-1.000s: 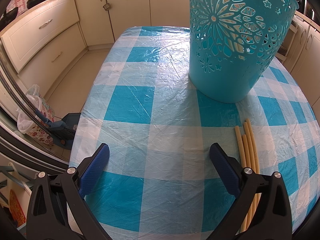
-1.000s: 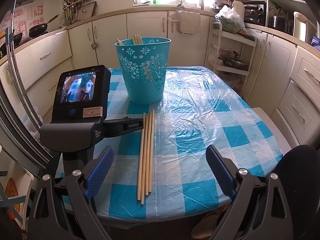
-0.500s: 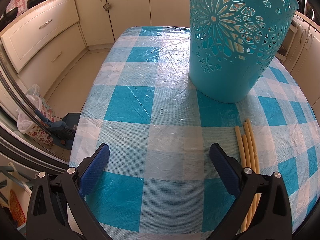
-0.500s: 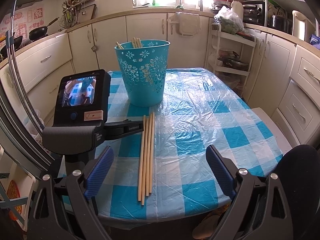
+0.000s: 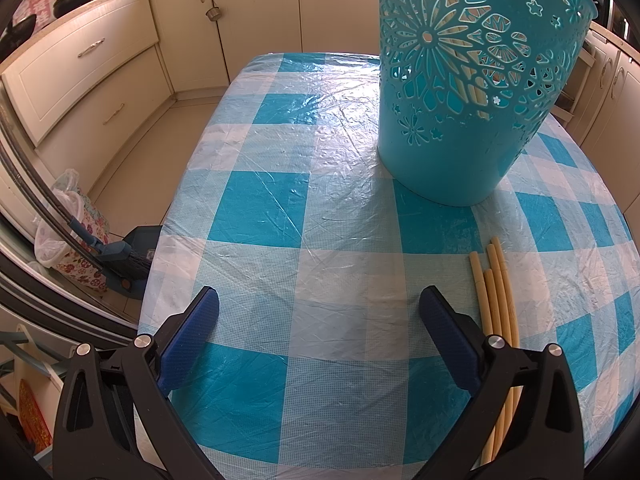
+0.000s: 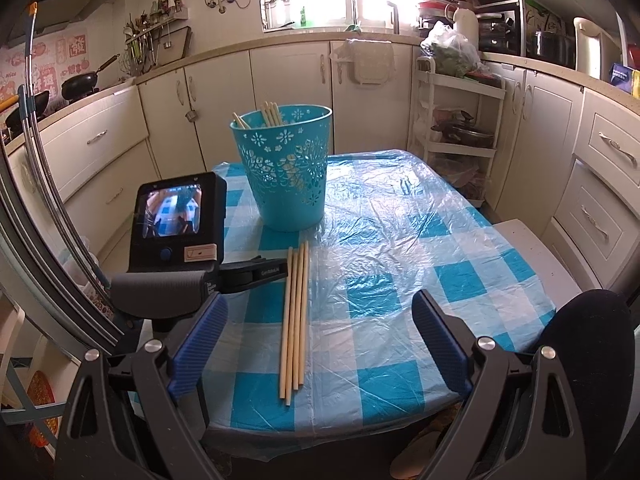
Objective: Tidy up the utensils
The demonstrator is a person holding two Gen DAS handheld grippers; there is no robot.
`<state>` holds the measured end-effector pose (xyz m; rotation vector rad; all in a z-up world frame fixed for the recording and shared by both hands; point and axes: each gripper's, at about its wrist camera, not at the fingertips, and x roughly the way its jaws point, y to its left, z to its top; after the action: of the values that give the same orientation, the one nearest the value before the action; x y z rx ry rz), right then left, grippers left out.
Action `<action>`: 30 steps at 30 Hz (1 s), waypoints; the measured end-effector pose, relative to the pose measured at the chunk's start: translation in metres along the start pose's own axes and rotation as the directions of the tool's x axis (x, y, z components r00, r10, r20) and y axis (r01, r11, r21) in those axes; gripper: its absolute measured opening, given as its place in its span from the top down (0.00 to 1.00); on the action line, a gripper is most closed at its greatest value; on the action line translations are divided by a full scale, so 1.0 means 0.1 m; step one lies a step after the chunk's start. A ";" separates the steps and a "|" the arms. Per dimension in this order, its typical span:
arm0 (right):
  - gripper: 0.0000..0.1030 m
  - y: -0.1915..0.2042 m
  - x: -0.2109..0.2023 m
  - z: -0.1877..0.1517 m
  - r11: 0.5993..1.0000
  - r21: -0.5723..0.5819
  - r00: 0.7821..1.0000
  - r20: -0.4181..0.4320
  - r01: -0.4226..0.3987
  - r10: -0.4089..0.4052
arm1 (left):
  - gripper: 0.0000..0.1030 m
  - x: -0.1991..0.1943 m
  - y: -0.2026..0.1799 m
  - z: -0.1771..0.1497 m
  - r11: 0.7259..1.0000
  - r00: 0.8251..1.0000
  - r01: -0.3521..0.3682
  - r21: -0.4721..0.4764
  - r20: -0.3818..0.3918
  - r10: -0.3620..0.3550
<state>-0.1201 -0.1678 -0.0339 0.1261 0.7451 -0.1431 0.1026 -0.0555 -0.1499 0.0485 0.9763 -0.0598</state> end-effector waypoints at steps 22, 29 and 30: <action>0.11 -0.22 -0.24 -0.04 0.999 0.038 1.000 0.006 0.013 -0.013 | 0.07 0.00 0.00 0.00 1.000 1.000 0.000 0.000 0.000 0.000; 0.11 -0.35 -0.31 -0.03 0.999 0.045 0.997 0.074 -0.004 0.001 | 0.07 0.00 0.01 0.00 1.000 1.000 0.000 0.000 0.000 0.000; 0.10 -0.37 -0.30 -0.04 0.999 0.033 0.996 0.088 0.005 -0.008 | 0.07 0.00 0.00 0.00 1.000 1.000 0.001 -0.001 0.000 -0.001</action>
<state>-0.1511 -0.2008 -0.0184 0.1475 0.6552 -0.1664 0.1028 -0.0556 -0.1500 0.0475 0.9764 -0.0601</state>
